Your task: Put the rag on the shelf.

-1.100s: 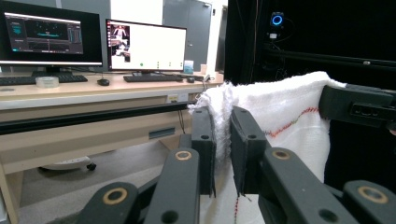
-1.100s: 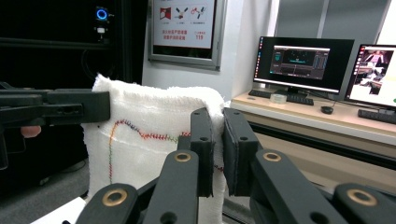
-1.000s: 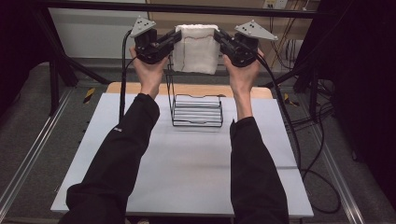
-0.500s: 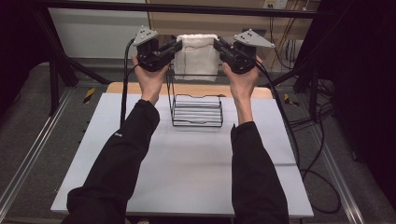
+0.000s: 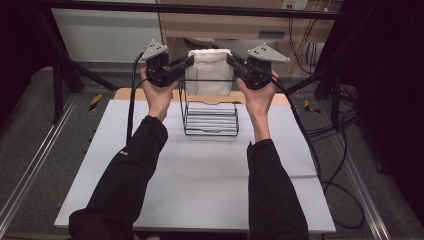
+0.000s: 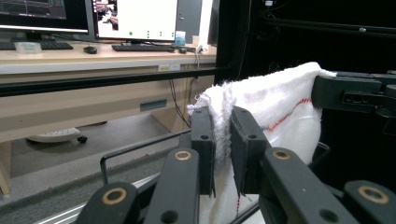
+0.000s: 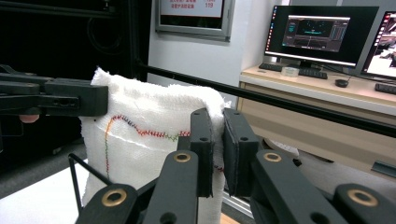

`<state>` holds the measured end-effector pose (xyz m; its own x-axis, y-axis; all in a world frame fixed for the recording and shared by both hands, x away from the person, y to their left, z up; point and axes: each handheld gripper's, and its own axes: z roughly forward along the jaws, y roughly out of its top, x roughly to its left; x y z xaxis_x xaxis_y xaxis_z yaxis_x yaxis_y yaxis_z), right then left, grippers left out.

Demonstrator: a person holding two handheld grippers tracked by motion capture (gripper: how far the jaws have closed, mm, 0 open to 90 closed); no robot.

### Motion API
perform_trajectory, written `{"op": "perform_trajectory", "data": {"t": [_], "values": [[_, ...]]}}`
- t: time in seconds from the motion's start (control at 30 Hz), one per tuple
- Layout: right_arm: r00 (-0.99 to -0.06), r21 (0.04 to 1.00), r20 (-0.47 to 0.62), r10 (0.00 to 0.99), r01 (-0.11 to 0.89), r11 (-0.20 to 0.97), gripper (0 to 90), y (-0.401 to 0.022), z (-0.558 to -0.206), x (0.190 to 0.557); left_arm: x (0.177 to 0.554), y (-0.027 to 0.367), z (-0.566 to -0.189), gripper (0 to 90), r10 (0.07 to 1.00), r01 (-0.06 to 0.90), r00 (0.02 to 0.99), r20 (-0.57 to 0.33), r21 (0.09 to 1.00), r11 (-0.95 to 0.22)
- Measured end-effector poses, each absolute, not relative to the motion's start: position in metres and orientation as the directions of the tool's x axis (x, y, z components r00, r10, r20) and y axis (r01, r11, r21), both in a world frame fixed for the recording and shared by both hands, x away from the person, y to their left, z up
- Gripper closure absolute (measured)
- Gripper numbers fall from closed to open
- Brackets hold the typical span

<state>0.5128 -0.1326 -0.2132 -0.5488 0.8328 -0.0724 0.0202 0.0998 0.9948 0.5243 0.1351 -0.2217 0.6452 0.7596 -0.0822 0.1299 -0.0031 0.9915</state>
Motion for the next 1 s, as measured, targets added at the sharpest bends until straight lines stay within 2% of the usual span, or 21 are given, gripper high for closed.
{"op": "perform_trajectory", "data": {"t": [0.47, 1.0], "values": [[-0.574, 0.990, -0.116, 0.811, 0.003, 0.144, 83.3, -0.137, -0.216, 0.491, 0.510, 0.138, -0.224, 79.4, 0.739, 0.124, 0.671, -0.061, 0.992, -0.030], [-0.592, 0.977, -0.170, 0.788, 0.003, 0.213, 83.2, -0.137, -0.227, 0.468, 0.495, 0.143, -0.231, 77.4, 0.719, 0.168, 0.692, -0.063, 0.983, -0.075]]}}
